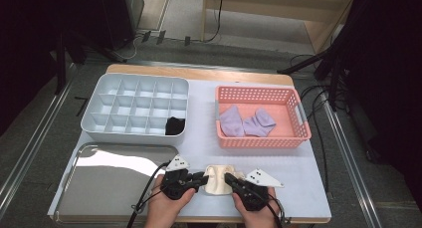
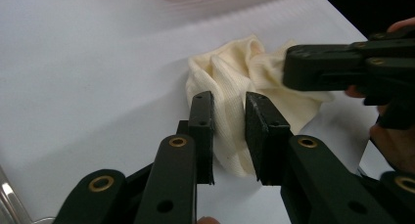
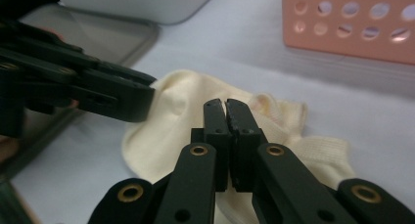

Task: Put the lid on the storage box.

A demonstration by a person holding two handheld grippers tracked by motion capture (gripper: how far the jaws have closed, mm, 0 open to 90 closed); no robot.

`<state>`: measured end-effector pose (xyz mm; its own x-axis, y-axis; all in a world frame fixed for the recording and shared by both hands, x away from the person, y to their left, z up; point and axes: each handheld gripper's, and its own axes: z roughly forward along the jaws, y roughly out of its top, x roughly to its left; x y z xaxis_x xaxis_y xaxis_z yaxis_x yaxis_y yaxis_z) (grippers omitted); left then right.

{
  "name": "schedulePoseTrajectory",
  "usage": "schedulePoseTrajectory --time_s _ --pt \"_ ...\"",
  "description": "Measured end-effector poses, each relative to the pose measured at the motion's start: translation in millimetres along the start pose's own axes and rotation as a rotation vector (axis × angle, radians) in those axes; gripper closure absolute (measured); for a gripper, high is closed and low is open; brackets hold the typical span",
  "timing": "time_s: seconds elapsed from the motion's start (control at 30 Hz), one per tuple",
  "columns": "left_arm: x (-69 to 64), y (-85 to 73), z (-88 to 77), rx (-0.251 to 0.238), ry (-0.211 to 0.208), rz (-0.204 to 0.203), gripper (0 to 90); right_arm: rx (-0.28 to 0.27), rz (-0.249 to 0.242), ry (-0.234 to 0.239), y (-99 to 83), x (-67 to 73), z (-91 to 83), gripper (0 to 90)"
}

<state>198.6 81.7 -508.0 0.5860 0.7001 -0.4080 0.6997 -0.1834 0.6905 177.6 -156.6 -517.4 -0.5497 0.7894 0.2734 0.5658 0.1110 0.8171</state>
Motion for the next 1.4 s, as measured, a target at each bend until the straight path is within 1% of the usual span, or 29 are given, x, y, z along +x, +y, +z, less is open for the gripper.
schedulePoseTrajectory --time_s 0.07,0.1,0.17,0.2,0.3,0.33,0.4,0.43,0.47,0.5,0.53,0.57,0.6,0.63,0.7,0.73,0.77,0.8,0.87,0.9,0.93,1.0,1.03,1.13,1.17,1.2,1.27,1.33,1.4 --pt "0.3 -0.3 0.3 0.011 0.008 0.007 76.8 0.031 0.002 -0.017 -2.0 -2.3 9.2 88.3" --pt "0.5 -0.5 0.4 0.010 0.008 0.004 77.5 0.031 0.008 -0.013 -2.9 -3.3 10.8 88.2" --pt "1.0 -0.2 -1.1 0.016 0.006 0.000 78.8 0.021 -0.003 -0.029 -1.8 -3.0 8.1 88.2" --pt "1.5 -0.2 -1.7 0.014 0.003 0.000 79.6 0.006 -0.006 -0.038 -0.6 -3.2 4.7 88.2" --pt "2.4 -0.3 -3.2 0.013 0.004 0.000 80.2 -0.044 0.030 -0.056 2.2 -9.4 -11.3 86.7" --pt "2.5 -0.5 -3.3 0.013 0.001 -0.004 80.2 -0.049 0.044 -0.066 1.9 -11.8 -15.3 85.5" --pt "3.0 -0.6 -3.3 0.017 0.002 -0.002 80.1 -0.051 0.069 -0.091 -2.4 -21.5 -24.2 82.3" --pt "3.1 -0.7 -3.1 0.020 0.001 -0.001 79.7 -0.030 0.104 -0.096 -7.5 -31.0 -29.1 79.6" --pt "3.1 -0.7 -3.0 0.020 0.001 -0.001 79.7 -0.030 0.104 -0.096 -7.5 -31.0 -29.1 79.6" --pt "3.2 -0.4 -3.1 0.020 0.000 -0.002 79.3 -0.030 0.112 -0.099 -9.1 -34.5 -30.6 79.4" --pt "3.0 0.0 -3.4 0.019 0.004 -0.005 78.5 -0.037 0.126 -0.111 -11.2 -39.7 -34.5 79.4" --pt "3.0 0.3 -3.8 0.016 0.005 -0.005 76.8 -0.051 0.144 -0.138 -12.0 -46.7 -40.9 79.7" --pt "3.0 0.5 -4.0 0.011 0.007 -0.003 76.8 -0.051 0.144 -0.138 -12.0 -46.7 -40.9 79.7" --pt "2.7 0.8 -4.2 0.005 0.005 -0.004 73.4 -0.072 0.160 -0.146 -12.0 -51.8 -46.1 79.7" --pt "2.9 1.1 -4.4 -0.003 0.002 -0.004 71.8 -0.080 0.157 -0.140 -12.0 -53.3 -47.1 79.7" --pt "3.0 1.4 -4.1 -0.003 0.003 -0.003 70.9 -0.079 0.167 -0.139 -12.4 -52.4 -48.8 79.4" --pt "3.0 1.5 -4.0 -0.001 0.002 -0.002 70.9 -0.088 0.152 -0.128 -12.7 -52.2 -48.7 78.6" --pt "2.9 1.5 -3.8 -0.001 0.002 -0.002 71.0 -0.083 0.156 -0.107 -12.9 -49.9 -48.7 77.8" --pt "2.9 1.4 -3.8 -0.002 0.004 0.000 72.1 -0.077 0.140 -0.063 -12.9 -45.5 -46.8 76.1" --pt "3.0 1.5 -4.3 -0.005 0.008 0.001 72.4 -0.065 0.139 -0.048 -12.7 -43.0 -45.2 75.7" --pt "2.9 1.6 -4.9 -0.008 0.010 -0.003 72.3 -0.061 0.122 -0.038 -13.0 -42.0 -42.8 75.7" --pt "3.3 2.2 -7.4 -0.022 0.015 -0.003 72.2 -0.039 0.117 -0.043 -13.8 -38.5 -39.7 76.4" --pt "3.8 2.4 -8.4 -0.029 0.012 -0.004 72.3 -0.031 0.103 -0.052 -14.0 -37.8 -38.5 77.9" --pt "6.0 2.9 -10.9 -0.036 0.014 -0.010 74.1 -0.019 0.107 -0.068 -14.8 -37.4 -38.0 86.0" --pt "6.6 3.0 -11.8 -0.037 0.015 -0.005 76.4 -0.011 0.112 -0.073 -15.3 -38.5 -38.4 87.9" --pt "6.2 3.0 -12.5 -0.040 0.021 -0.005 76.4 -0.011 0.112 -0.073 -15.3 -38.5 -38.4 87.9" --pt "4.9 3.3 -14.3 -0.052 0.004 -0.005 76.4 -0.013 0.112 -0.073 -15.8 -39.2 -38.4 88.2" --pt "3.0 3.7 -15.0 -0.054 -0.015 -0.002 75.9 -0.016 0.112 -0.076 -15.8 -39.1 -38.8 88.0" --pt "-0.1 3.9 -14.3 -0.046 -0.019 0.004 75.9 -0.027 0.114 -0.079 -15.6 -38.9 -39.9 88.1"
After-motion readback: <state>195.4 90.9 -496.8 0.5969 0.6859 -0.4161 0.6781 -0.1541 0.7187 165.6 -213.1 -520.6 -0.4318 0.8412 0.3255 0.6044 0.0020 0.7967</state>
